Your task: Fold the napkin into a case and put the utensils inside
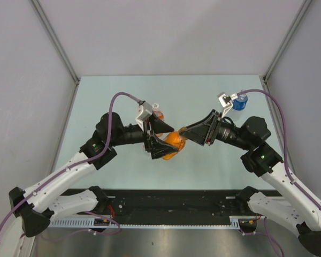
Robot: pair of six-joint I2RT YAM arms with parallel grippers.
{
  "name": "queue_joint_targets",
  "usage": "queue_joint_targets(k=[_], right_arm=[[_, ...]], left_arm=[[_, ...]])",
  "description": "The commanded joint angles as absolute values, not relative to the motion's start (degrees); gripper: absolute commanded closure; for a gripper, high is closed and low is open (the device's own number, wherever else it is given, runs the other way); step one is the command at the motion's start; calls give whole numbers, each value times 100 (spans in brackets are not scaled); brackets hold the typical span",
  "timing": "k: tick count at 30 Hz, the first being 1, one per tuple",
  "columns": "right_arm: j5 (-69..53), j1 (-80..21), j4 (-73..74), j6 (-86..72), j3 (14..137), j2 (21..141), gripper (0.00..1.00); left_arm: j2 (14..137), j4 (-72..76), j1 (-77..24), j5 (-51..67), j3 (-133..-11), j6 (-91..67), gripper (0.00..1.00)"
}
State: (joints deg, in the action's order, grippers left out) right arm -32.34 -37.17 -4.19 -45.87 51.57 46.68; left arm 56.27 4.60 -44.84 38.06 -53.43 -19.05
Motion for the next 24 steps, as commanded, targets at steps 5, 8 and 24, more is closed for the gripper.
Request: queue_joint_targets(k=[5,8,24], right_arm=[[-2989,-3884,-879,-4500,5440,4535,100],[-2770,-4007,-818,-4316,5432,4535,100],[-2250,-4632,-1064,-3982,5432,4755,100]], left_arm=[[5634,965,-4465,4034,-5107,-2144,0],[5616,1124,-4465,4236,-5045,-2276,0],[5660,1503,-4482,4869,-4860,-2444,61]])
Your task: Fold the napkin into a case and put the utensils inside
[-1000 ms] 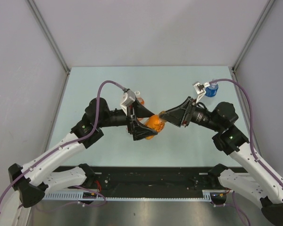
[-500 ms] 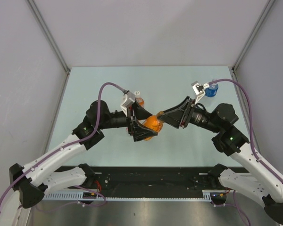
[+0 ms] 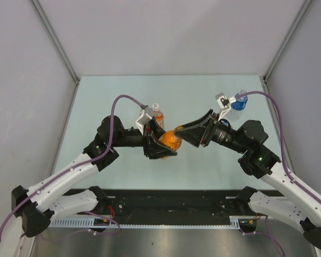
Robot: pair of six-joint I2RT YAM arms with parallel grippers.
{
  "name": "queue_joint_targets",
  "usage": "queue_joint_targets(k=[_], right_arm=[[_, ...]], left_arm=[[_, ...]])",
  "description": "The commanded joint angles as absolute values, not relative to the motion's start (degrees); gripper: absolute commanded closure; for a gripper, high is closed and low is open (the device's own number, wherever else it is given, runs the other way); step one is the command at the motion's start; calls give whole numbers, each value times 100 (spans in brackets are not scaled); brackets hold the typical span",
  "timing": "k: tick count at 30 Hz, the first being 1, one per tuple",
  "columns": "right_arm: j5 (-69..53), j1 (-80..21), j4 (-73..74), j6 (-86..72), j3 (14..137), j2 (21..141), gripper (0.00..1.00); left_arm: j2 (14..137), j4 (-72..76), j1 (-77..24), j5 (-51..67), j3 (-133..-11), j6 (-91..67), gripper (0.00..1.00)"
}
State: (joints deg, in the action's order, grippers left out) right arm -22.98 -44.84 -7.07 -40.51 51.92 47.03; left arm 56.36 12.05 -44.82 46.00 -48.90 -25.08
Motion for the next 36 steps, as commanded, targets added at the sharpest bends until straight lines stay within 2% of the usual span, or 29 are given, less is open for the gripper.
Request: queue_joint_targets(k=[1,3,4,5,6,8,10,11,13,18,23,30,36], right_arm=[[-2267,-4667,-1046,-3981,5440,4781,100],[-2276,-4684,-1002,-3990,5432,4799,99],[-2198,-4685,-958,-3982,5449,4781,84],[-2136,-4685,-758,-3929,5554,4746,56],[-2049,-4693,-591,-3824,5642,4720,46],[-1715,-4702,-91,-3675,5861,4632,31],[-1304,-4702,252,-3542,6143,4571,25],[-1153,-4711,498,-3525,6213,4544,22],[-689,-4755,702,-3542,6302,4465,19],[-45,-4799,1221,-3831,6451,4674,18],[0,-4878,1354,-4130,6495,4895,19],[439,-5106,1362,-4263,6521,5071,24],[641,-5247,1512,-4280,6521,5176,29]], left_arm=[[5643,1477,-4482,4869,-4860,-2426,65],[5616,1407,-4482,4808,-4887,-2330,68],[5616,1311,-4482,4799,-4895,-2294,69],[5581,1231,-4491,4764,-4922,-2233,70],[5546,1143,-4483,4651,-4974,-2093,70],[5511,854,-4482,4483,-5036,-1917,71],[5397,652,-4491,4018,-5080,-1688,74],[5362,598,-4500,3808,-5080,-1618,86],[5239,457,-4561,2967,-5063,-1416,100],[5072,316,-5235,1049,-4992,-697,100],[5194,211,-6011,-971,-5053,-18,100],[5405,404,-6775,-2467,-5054,536,100],[5476,588,-6899,-2865,-5019,545,100]])
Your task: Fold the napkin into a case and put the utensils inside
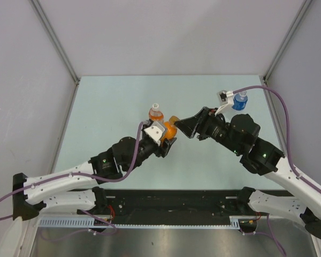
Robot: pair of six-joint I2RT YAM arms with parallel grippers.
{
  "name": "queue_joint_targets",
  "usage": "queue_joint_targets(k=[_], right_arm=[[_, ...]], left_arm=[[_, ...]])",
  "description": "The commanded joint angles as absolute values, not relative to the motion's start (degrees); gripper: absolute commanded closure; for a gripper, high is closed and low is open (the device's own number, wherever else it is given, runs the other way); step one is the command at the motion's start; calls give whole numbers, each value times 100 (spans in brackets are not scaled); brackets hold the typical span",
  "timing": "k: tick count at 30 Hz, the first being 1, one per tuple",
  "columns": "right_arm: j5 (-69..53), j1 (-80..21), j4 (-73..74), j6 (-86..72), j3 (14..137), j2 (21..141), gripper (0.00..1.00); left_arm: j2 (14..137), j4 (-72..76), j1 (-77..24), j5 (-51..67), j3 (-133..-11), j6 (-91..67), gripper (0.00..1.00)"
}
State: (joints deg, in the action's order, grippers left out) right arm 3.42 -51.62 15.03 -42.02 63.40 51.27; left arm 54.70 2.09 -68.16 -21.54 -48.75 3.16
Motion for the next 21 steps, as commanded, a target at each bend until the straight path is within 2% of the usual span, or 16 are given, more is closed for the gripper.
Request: queue_joint_targets(k=[1,15,21], right_arm=[[659,-5256,1538,-4272,6521,5203,30],[729,-5282,1117,-4236,6521,5484,28],[738,-5291,1028,-4219,6521,5528,30]], left_arm=[[5476,598,-6899,-2883,-5019,545,100],[5388,694,-7119,-2751,-4878,606,100],[5353,685,-7137,-2751,-4843,598,100]])
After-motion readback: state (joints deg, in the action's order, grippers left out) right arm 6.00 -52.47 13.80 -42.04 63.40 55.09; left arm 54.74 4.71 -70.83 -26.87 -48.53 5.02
